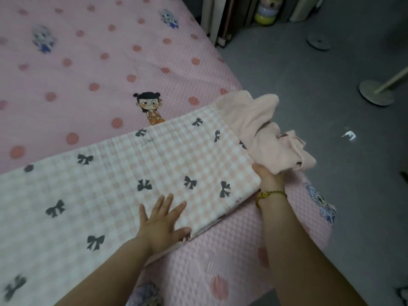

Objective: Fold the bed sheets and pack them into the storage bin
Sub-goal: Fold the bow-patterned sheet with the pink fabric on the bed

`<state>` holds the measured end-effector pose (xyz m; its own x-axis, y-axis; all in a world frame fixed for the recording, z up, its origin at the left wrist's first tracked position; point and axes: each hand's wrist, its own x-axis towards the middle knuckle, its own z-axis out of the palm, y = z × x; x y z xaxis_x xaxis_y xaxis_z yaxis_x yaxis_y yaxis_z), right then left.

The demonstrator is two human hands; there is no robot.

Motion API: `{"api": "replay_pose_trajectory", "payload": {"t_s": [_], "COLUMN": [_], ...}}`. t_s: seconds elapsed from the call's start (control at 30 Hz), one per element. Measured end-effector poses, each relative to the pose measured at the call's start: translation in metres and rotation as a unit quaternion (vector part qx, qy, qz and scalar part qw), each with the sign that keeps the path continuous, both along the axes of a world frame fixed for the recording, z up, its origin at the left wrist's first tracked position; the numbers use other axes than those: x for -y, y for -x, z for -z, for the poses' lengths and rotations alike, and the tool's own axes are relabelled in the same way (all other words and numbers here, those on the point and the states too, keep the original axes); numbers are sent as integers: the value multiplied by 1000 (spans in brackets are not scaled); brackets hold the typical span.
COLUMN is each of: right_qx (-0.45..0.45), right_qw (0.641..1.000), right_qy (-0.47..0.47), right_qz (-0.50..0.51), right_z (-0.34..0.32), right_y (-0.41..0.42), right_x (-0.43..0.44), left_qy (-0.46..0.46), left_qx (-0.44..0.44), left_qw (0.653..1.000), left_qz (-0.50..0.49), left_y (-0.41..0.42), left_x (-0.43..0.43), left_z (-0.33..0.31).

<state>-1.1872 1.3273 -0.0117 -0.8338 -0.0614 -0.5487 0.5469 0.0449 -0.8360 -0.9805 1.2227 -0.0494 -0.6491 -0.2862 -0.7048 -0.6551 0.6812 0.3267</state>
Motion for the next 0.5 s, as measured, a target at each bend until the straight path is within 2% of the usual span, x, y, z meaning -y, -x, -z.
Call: {"api": "replay_pose_trajectory", "payload": {"t_s": [0.07,0.1,0.13,0.2,0.23,0.27,0.33,0.37,0.43,0.47,0.5], "right_qx": [-70,-127,-166,-321,-268,-318,-386,-426,-540,-551,-560], "right_qw": [996,987,963,907,907,867,776,699,566,524,502], "right_qy": [30,76,117,-2,-71,-139,-118,-143,-173,-166,-168], "right_qz": [-42,-65,-179,-274,-316,-357,-484,-556,-598,-628,-637], "right_z": [-29,-43,-58,-67,-68,-64,-57,-49,-17,-1,7], "right_y": [-18,-35,-47,-90,-115,-141,-191,-223,-260,-271,-282], "right_x": [30,49,64,95,104,109,113,119,113,108,104], "left_qy": [-66,-103,-138,-155,-149,-139,-111,-95,-75,-65,-63], "left_qx": [-75,-127,-175,-252,-272,-292,-329,-348,-358,-354,-346], "left_qw": [988,964,932,860,833,806,753,716,673,665,660], "left_qz": [-118,-210,-287,-415,-458,-495,-559,-598,-643,-655,-664], "left_y": [-17,-32,-43,-81,-97,-117,-153,-187,-228,-243,-258], "left_x": [6,12,16,33,41,50,67,77,87,89,90], "left_z": [-17,-31,-44,-68,-76,-84,-98,-105,-106,-105,-101]}}
